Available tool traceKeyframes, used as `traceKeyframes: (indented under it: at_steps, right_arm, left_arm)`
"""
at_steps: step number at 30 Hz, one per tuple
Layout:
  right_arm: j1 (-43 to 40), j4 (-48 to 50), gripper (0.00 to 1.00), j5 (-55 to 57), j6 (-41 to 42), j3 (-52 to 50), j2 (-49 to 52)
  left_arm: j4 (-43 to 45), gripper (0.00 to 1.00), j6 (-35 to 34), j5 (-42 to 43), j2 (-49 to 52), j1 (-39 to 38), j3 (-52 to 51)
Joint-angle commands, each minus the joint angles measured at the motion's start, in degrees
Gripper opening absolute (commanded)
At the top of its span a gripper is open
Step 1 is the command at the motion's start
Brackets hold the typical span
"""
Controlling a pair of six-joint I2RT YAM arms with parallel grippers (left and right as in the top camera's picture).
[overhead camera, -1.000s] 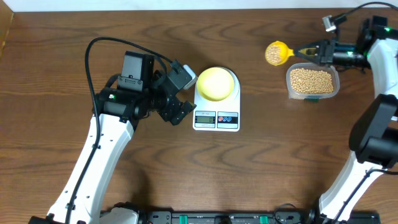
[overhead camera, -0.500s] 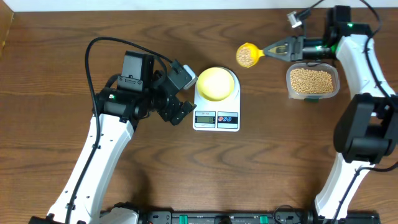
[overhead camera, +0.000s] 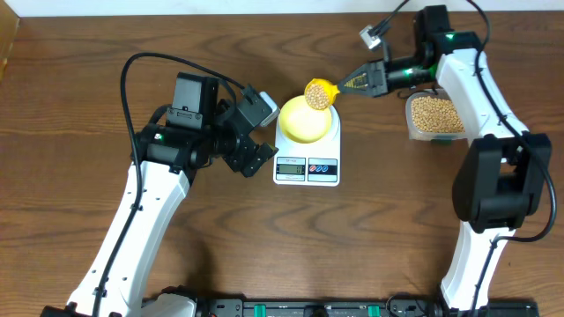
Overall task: Scoop item into bowl and weigh 50g on scale
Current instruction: 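Tilt the scoop over the yellow bowl to pour soybeans in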
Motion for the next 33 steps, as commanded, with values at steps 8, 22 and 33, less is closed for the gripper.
traceKeyframes:
  at_steps: [8,22,33]
  right_arm:
    - [4.1,0.3,0.01,11.0,-7.6,-0.4,0.8]
    - [7.9,0.3,0.01,11.1,-27.3,-0.4,0.8]
    - [8.5,3.2,0.01,11.5,-38.2,-0.4,0.8]
  left_arm:
    - [0.2,0.88,0.6,-0.3,-0.4,0.3,-1.0]
    - [0.2,0.88,0.6,-0.3,-0.4,0.3,-1.0]
    - [0.2,0.88,0.6,-0.3,-0.4,0.3,-1.0]
